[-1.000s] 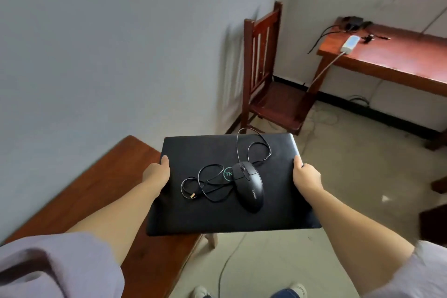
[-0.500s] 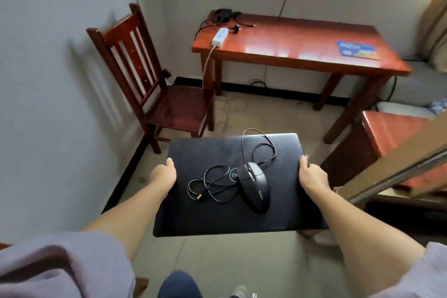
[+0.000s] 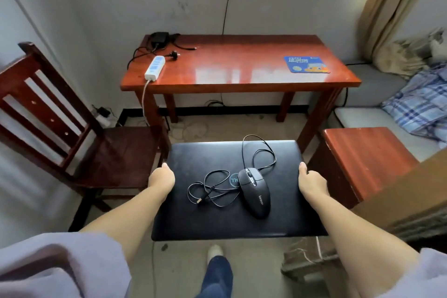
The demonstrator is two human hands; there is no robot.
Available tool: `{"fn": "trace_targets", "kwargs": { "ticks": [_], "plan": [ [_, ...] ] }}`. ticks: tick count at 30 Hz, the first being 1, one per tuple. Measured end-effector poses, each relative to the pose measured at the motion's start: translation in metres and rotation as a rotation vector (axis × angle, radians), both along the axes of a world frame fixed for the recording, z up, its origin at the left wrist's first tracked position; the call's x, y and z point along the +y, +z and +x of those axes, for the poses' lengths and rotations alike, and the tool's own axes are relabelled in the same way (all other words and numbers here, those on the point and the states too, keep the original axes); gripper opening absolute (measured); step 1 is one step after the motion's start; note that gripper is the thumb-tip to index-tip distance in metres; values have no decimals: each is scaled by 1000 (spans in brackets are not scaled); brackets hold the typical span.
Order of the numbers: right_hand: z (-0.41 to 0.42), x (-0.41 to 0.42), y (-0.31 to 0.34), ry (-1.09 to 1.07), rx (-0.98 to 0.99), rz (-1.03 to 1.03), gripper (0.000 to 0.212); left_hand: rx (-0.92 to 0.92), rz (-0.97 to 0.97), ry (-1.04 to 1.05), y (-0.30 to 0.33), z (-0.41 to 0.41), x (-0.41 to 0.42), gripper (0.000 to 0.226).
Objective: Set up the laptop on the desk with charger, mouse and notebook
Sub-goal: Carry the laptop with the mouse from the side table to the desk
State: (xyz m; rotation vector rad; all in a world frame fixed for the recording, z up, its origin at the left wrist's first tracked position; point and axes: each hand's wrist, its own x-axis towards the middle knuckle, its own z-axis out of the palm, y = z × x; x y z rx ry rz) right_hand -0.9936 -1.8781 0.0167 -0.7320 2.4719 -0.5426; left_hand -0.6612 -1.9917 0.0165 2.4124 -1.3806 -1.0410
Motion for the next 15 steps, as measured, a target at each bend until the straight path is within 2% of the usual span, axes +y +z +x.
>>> {"fn": "trace_targets", "kwargs": {
  "ticks": [8, 15],
  "plan": [
    [-56, -154, 19, -60, -5, 8, 68, 29, -38, -38, 27, -62, -174, 54],
    [-109, -290, 17, 2, 0, 1, 69, 23, -43, -21, 27, -110, -300, 55]
  ]
}}
